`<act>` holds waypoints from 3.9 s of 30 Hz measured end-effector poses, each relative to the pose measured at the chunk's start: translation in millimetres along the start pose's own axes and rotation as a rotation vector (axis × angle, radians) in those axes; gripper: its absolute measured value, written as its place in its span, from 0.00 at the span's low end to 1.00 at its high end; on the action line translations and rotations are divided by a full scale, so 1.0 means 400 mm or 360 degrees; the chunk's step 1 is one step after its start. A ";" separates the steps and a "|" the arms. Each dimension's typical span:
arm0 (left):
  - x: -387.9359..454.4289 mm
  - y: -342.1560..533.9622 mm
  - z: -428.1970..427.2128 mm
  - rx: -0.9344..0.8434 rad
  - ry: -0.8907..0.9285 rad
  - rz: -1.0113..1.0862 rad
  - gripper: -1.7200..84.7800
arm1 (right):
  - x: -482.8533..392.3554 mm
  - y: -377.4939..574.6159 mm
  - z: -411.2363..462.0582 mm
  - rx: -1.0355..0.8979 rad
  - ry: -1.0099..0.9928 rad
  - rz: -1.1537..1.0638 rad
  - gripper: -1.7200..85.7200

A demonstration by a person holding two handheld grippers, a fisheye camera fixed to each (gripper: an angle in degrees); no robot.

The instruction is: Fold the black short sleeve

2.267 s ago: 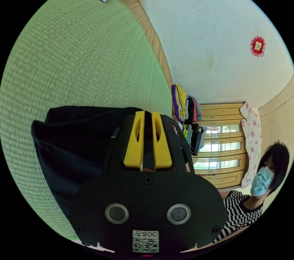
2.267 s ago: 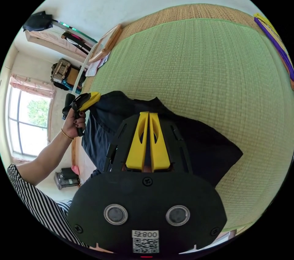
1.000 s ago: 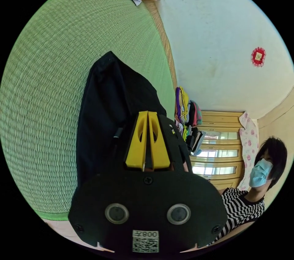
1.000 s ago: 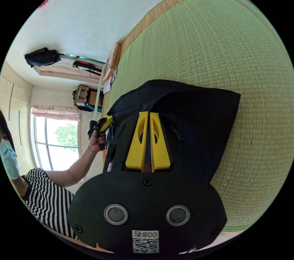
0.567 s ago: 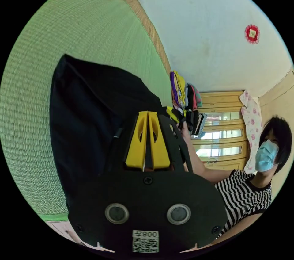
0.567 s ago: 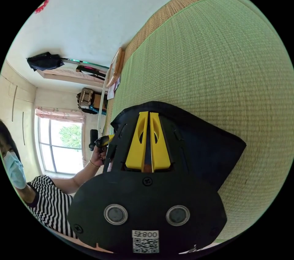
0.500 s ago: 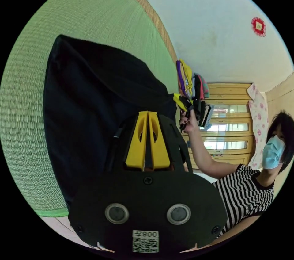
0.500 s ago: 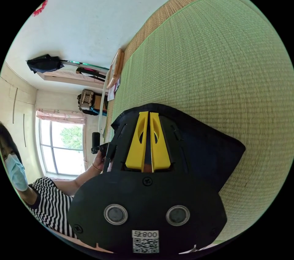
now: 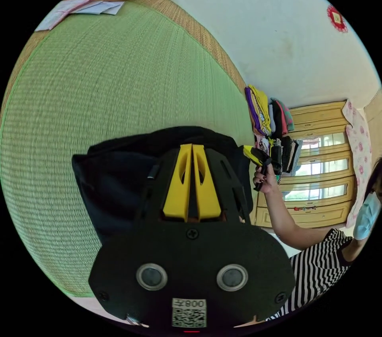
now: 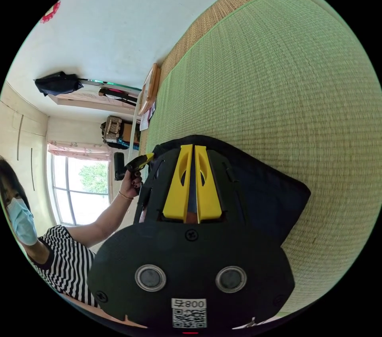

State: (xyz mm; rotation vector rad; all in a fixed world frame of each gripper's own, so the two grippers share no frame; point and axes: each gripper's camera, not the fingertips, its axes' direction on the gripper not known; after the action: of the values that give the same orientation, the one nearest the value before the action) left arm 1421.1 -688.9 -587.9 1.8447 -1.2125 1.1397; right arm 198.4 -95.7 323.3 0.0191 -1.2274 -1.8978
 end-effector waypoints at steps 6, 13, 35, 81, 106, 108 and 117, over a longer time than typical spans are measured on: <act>-0.028 -0.023 -0.012 0.0040 -0.0037 -0.0063 0.02 | -0.014 0.008 0.004 -0.0014 0.0022 -0.0012 0.03; -0.030 0.048 -0.043 0.0071 -0.0076 -0.0006 0.02 | -0.066 0.053 -0.021 0.0022 0.0157 -0.0096 0.02; -0.134 0.235 -0.176 0.0183 -0.0356 -0.0152 0.02 | -0.133 0.159 0.065 -0.0008 0.0722 -0.0105 0.02; -0.202 0.898 -0.464 0.0055 -0.0203 -0.0347 0.10 | -0.035 0.802 -0.255 -0.0015 0.0433 0.0211 0.09; 0.132 1.050 -0.521 0.0103 -0.0193 -0.0425 0.05 | 0.102 0.988 -0.379 -0.0002 0.0288 0.0217 0.03; 0.169 1.066 -0.529 0.0162 -0.0222 -0.0451 0.05 | 0.111 1.013 -0.394 0.0034 0.0260 0.0219 0.02; 0.522 1.087 -0.468 0.0089 -0.0207 -0.0079 0.05 | 0.130 1.069 -0.450 0.0109 0.0182 0.0166 0.02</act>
State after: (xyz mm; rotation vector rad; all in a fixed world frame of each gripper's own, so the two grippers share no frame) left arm 999.4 -764.3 -297.9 2.0069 -1.2105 1.0502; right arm 516.8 -328.4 573.1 0.0973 -1.1925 -1.7401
